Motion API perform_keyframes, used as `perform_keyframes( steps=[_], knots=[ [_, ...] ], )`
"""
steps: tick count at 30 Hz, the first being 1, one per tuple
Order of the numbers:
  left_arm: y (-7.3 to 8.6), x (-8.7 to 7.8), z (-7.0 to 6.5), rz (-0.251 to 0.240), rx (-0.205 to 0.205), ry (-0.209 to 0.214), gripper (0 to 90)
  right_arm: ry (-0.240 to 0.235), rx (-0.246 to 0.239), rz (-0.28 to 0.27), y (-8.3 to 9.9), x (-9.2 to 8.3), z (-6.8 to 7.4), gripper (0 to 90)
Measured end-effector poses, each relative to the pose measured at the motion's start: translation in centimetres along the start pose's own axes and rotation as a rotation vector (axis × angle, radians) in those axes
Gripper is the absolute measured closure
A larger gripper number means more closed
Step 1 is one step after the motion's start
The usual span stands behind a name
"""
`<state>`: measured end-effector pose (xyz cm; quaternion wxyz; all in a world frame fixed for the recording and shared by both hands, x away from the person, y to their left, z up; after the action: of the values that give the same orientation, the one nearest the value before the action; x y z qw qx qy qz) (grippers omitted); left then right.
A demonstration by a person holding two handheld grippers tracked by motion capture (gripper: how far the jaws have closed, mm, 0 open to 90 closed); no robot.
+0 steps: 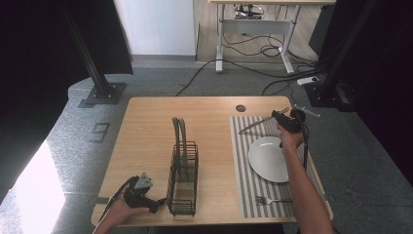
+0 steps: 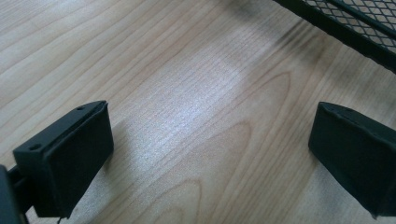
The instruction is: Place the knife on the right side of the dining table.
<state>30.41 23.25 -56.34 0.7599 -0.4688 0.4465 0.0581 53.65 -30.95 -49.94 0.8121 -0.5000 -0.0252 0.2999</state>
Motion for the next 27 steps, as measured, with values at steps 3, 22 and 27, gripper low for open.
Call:
perform_keyframes(
  steps=[3,22,27],
  knots=[
    [0.0,0.0,0.0,0.000,0.000,0.000,0.0,0.005,0.010,0.010,0.1,0.0,-0.3,68.7],
    [0.0,0.0,0.0,0.000,-0.001,0.000,0.0,0.049,0.097,0.059,1.5,-0.1,-2.5,62.2],
    [0.0,0.0,0.0,0.000,-0.001,0.000,0.0,0.065,0.106,0.071,1.8,0.1,-2.9,59.7]
  ],
)
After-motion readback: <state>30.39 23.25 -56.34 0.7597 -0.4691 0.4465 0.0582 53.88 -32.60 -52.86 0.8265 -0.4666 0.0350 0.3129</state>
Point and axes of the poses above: each handheld gripper's, and its own axes: x roughly forward along the jaws, y roughly out of its underside, z roughly to its left, the point moved 2 cm from there along x, roughly forward along the jaws, and after that the axes turned 13 degrees about -y, right-handed, at the moved point
